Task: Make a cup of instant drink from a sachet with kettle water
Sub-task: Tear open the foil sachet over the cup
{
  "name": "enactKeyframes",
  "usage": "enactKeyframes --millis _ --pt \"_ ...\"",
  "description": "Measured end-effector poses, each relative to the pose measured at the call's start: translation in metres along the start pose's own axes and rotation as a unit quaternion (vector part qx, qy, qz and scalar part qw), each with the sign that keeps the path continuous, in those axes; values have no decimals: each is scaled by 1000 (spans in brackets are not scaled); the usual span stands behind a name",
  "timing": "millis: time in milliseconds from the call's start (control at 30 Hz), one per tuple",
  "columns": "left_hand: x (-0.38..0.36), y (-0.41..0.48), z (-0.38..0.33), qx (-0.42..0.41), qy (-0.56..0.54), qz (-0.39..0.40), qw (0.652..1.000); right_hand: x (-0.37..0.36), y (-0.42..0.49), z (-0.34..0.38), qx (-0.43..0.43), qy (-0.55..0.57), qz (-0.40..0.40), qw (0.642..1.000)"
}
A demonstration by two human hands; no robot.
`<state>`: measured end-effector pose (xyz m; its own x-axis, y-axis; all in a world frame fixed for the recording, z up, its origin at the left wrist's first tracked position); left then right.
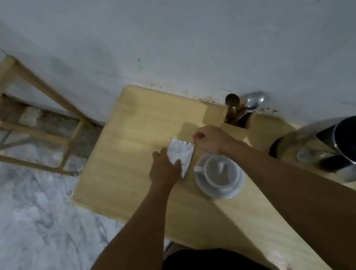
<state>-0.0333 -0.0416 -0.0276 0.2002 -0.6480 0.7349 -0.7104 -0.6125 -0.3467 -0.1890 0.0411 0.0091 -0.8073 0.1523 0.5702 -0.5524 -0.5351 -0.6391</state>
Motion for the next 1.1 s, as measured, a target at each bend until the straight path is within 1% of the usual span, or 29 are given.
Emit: enactKeyframes --millis 100,200,333,467,500,567,633,700,733,800,867,1000,1100 --pt "2 10 5 4 28 16 999 -7 12 3 -35 -62 35 997" --pt "-1 16 13 8 17 19 1000 -17 25 5 -42 -96 53 993" --pt "-3 16 15 -5 -3 -2 1000 -31 37 8 -36 -114 42 992" --pt "-3 17 19 0 -22 -13 1000 -37 40 13 -34 -121 22 992" --pt "-1 17 19 3 -36 -12 999 -36 37 14 -33 -112 22 993" --pt "6 19 19 8 -104 -34 994 -32 31 18 -20 -68 29 997" --pt "17 22 16 3 -180 -70 981 -21 19 26 10 -17 30 999" --pt "34 24 6 -21 -224 -77 971 -3 0 33 42 36 26 998" --pt "43 25 -2 -43 -240 -66 968 6 -10 35 47 70 23 996" --pt "64 24 -23 -87 -286 -21 954 23 -28 32 32 140 6 990" --pt "79 18 -46 -111 -319 23 941 38 -44 28 27 191 -20 981" --pt "99 10 -79 -145 -318 23 937 57 -70 29 30 243 -48 968" --pt "103 1 -100 -171 -310 50 934 69 -87 33 58 247 -66 965"
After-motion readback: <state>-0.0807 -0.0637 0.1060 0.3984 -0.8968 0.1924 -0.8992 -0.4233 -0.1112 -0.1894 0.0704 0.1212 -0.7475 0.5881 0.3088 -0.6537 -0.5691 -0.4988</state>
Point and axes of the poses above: each hand's wrist, its own y-axis towards the middle knuckle, its own x-axis out of the back of the hand, z = x × y, the point moved 6 cm from there along y, towards the middle knuckle, and after that the axes turned 12 degrees about -x, right-handed, at the moved point
